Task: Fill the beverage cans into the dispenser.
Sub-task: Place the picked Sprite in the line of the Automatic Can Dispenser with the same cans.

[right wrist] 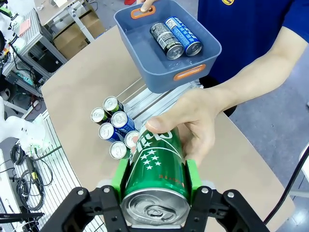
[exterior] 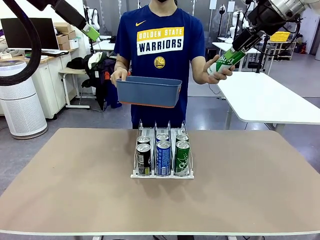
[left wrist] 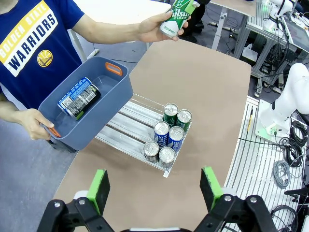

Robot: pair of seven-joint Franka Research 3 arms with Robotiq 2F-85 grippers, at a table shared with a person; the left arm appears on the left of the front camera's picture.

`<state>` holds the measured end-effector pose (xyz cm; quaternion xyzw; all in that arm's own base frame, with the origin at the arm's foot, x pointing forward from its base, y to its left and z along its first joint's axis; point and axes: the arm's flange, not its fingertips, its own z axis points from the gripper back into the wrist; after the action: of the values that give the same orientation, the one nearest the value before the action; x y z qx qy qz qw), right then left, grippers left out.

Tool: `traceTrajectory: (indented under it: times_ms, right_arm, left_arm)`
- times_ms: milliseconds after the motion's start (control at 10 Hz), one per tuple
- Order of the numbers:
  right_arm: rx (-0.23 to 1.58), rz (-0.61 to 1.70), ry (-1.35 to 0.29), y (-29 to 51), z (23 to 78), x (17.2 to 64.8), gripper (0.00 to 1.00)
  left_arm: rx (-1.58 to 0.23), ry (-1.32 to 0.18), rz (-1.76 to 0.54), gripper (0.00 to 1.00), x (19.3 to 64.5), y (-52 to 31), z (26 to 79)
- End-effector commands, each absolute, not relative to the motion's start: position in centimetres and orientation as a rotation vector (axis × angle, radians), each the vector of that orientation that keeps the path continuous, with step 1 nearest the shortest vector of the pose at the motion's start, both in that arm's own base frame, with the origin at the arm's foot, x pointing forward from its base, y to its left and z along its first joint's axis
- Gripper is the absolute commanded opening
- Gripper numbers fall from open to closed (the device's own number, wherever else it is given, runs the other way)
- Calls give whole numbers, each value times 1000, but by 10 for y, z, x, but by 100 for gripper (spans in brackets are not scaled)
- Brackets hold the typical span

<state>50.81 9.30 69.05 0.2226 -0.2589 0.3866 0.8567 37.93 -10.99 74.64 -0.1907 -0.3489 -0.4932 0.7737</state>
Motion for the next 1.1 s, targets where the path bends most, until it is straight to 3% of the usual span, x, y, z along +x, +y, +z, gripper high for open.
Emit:
traceTrajectory:
  times_ms: [0,1000]
  right_arm:
    - [467,815,-543,94,691,508,0]
    - [467,815,-543,94,691,508,0]
  left_arm:
    - [-413,-746,-1066,100,378,-109,746]
    - [-413,-746,-1066,100,378,-109,746]
